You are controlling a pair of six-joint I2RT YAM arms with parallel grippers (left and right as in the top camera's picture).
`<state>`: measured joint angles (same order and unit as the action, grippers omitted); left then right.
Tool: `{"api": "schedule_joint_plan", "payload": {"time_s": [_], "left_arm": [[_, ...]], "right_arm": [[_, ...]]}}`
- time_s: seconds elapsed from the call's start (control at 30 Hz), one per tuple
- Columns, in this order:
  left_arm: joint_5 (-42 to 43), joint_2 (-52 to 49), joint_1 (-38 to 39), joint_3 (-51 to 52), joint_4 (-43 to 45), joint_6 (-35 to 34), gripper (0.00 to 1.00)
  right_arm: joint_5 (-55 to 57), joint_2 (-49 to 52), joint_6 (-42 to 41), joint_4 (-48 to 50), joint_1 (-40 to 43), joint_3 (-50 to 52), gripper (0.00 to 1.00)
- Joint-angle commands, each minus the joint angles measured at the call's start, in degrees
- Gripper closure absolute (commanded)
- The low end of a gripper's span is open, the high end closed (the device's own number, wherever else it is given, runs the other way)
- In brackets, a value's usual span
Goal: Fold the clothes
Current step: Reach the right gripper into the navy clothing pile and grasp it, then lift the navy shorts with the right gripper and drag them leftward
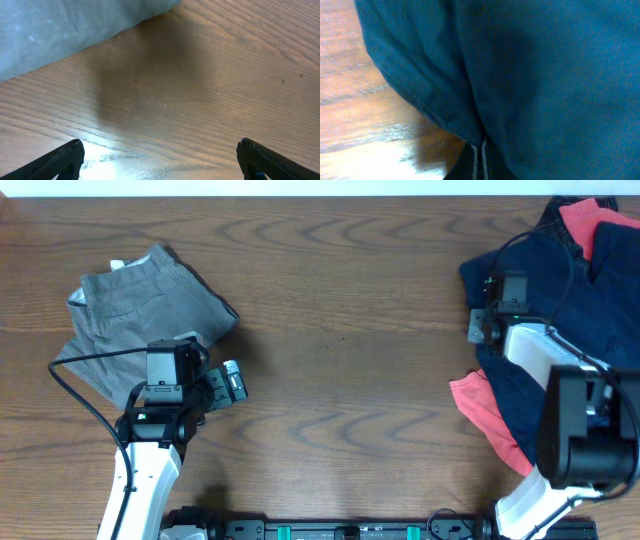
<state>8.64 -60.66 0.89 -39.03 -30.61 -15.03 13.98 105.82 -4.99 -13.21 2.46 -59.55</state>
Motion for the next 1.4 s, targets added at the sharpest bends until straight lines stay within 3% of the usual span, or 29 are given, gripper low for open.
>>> {"api": "schedule_joint_plan", "payload": {"time_s": [0.0, 0.23, 0.4, 0.67, 0.77, 1.07, 1.37], "left_arm": [[-0.1, 0.0, 0.2, -1.0, 0.5, -0.1, 0.02], [-0.1, 0.0, 0.2, -1.0, 0.7, -0.1, 0.02], [-0.1, 0.0, 0.2, -1.0, 0.7, -0.1, 0.02], [-0.1, 0.0, 0.2, -1.0, 0.7, -0.1, 0.02], [-0.1, 0.0, 0.2, -1.0, 0.7, -0.1, 0.02], [-0.1, 0.0, 0.2, -1.0, 0.7, -0.1, 0.02], [-0.1, 0.0, 0.2, -1.0, 0.7, -0.1, 0.02]], "right_arm": [[2.1, -9.9, -1.6, -1.6, 1.3, -5.9, 0.99], [-5.9, -26.2, -0.4, -11.5, 1.4, -18.2, 0.99], [-12.7, -34.6, -1.4, -15.5, 0.0, -21.2, 0.99], [-17.4, -37.2, -1.6, -22.1, -4.8, -21.1, 0.99], [-16.1, -37.0, -1.6, -19.1, -5.5, -21.1, 0.99], [-20.7, -39.6, -6.2, 3.8, -5.6, -21.2, 0.99], [-26.5, -36.3, -7.0, 1.8, -11.0, -21.2, 0.99]]}}
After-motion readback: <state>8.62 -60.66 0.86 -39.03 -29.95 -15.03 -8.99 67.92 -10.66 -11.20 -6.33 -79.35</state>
